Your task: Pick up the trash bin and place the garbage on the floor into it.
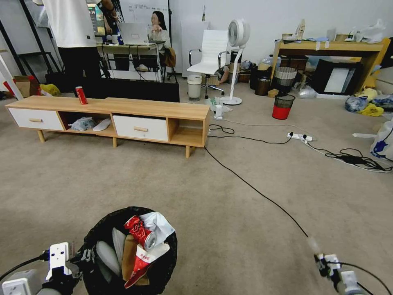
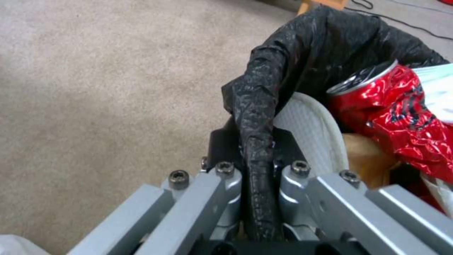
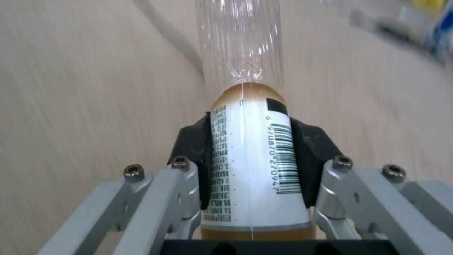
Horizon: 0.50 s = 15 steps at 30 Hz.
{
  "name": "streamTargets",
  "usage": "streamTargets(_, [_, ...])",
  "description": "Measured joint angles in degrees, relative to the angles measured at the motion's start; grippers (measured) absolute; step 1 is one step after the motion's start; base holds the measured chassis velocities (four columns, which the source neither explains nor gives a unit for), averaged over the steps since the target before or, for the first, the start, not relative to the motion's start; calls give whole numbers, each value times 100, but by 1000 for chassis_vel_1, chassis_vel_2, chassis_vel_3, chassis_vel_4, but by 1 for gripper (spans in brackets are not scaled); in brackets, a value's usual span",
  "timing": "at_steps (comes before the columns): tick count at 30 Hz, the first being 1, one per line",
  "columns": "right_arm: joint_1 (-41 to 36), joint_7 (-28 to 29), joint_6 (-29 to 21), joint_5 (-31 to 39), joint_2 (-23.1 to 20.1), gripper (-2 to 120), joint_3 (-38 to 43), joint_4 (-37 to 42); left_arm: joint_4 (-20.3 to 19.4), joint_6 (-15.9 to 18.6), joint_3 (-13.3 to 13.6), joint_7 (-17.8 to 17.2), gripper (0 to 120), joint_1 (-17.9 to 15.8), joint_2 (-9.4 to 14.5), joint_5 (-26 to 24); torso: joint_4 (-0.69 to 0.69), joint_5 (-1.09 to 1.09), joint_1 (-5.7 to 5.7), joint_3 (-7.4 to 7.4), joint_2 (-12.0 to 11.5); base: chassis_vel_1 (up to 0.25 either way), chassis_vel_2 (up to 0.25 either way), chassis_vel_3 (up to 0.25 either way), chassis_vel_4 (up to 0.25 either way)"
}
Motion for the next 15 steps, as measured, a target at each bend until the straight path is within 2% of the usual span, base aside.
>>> streamTargets(2, [0, -223, 468, 577, -7, 31, -27, 423, 0, 1, 1, 0, 4, 15, 8, -27, 5, 2, 0, 0, 0, 0, 0, 0, 0])
streamTargets(3, [0, -223, 468, 577, -7, 31, -27, 423, 0, 1, 1, 0, 4, 15, 8, -27, 5, 2, 0, 0, 0, 0, 0, 0, 0])
streamTargets(5, [18, -428, 701, 1244, -105, 31, -201, 985, 0, 5, -1, 0, 4, 52, 26, -58, 5, 2, 0, 1, 0, 0, 0, 0, 0])
streamTargets(10, [66, -568, 733, 2113, -429, 31, -801, 2059, 0, 52, 13, -29, 4, 83, 39, -182, 2, 1, 0, 1, 0, 0, 0, 0, 0])
streamTargets(11, [66, -568, 733, 2113, -429, 31, -801, 2059, 0, 52, 13, -29, 4, 83, 39, -182, 2, 1, 0, 1, 0, 0, 0, 0, 0])
streamTargets(14, [285, -500, 642, 2858, -642, 31, -1479, 3049, 0, 106, 57, -74, 4, 91, 41, -298, 5, -1, 0, 1, 0, 0, 0, 0, 0])
streamTargets(15, [285, -500, 642, 2858, -642, 31, -1479, 3049, 0, 106, 57, -74, 4, 91, 41, -298, 5, -1, 0, 1, 0, 0, 0, 0, 0])
